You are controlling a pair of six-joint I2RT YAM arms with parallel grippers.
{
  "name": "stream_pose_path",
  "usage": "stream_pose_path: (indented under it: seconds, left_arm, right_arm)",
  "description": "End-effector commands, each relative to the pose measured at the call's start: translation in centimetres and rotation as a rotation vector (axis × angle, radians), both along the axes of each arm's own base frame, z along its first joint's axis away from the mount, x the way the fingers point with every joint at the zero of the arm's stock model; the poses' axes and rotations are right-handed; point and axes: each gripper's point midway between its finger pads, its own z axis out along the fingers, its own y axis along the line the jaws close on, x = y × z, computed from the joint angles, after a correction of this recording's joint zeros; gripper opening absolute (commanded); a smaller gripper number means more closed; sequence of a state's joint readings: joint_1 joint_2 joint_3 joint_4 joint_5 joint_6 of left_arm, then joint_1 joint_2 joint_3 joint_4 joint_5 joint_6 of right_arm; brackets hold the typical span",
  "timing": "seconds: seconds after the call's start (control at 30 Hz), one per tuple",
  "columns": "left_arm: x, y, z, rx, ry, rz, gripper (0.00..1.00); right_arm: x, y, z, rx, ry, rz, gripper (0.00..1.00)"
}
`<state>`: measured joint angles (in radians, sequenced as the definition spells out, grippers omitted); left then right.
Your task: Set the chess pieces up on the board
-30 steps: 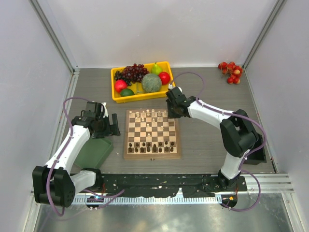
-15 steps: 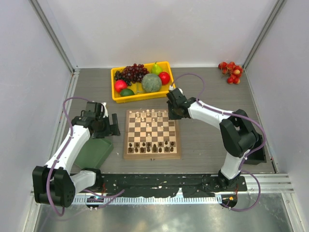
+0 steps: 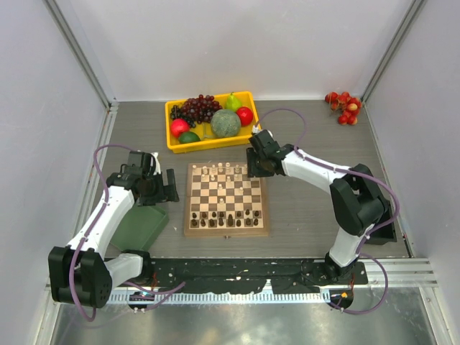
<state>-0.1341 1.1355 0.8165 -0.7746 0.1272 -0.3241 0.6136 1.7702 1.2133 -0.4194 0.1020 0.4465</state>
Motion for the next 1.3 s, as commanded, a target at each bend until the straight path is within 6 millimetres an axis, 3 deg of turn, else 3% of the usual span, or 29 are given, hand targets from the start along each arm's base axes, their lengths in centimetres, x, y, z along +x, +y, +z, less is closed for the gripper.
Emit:
stream_pose_path:
  seconds: [0.0,0.13,0.4,0.97,1.1,1.27]
  left_arm:
    - [1.2,-0.1,1.0,-0.006,-0.047,-0.011,0.91]
    - [1.2,-0.2,0.9,-0.009,-0.044,-0.012,0.91]
    - [1.1,-0.1,0.9,-0.005,-0.046,-0.010,0.91]
    - [1.1,0.0,1.2,-0.004,-0.058,-0.009,0.91]
    - [1.0,0.0,1.3,-0.005,-0.060,-0.007,0.91]
    - [1.0,0.0,1.3,-0.003,-0.063,-0.008,0.91]
  right_arm:
    - [0.5,1.1,5.2,0.098,-0.101,0.016,0.49]
    - [-0.3,1.6,5.5,0.118,-0.097,0.032,0.52]
    - [-1.9,2.8,3.7,0.120,-0.043,0.060,0.53]
    - [-2.8,3.4,4.0,0.108,-0.059,0.078,0.54]
    - [-3.0,4.2,3.9,0.103,-0.060,0.100,0.47]
    - [-3.6,5.6,3.0,0.058,-0.036,0.140,0.46]
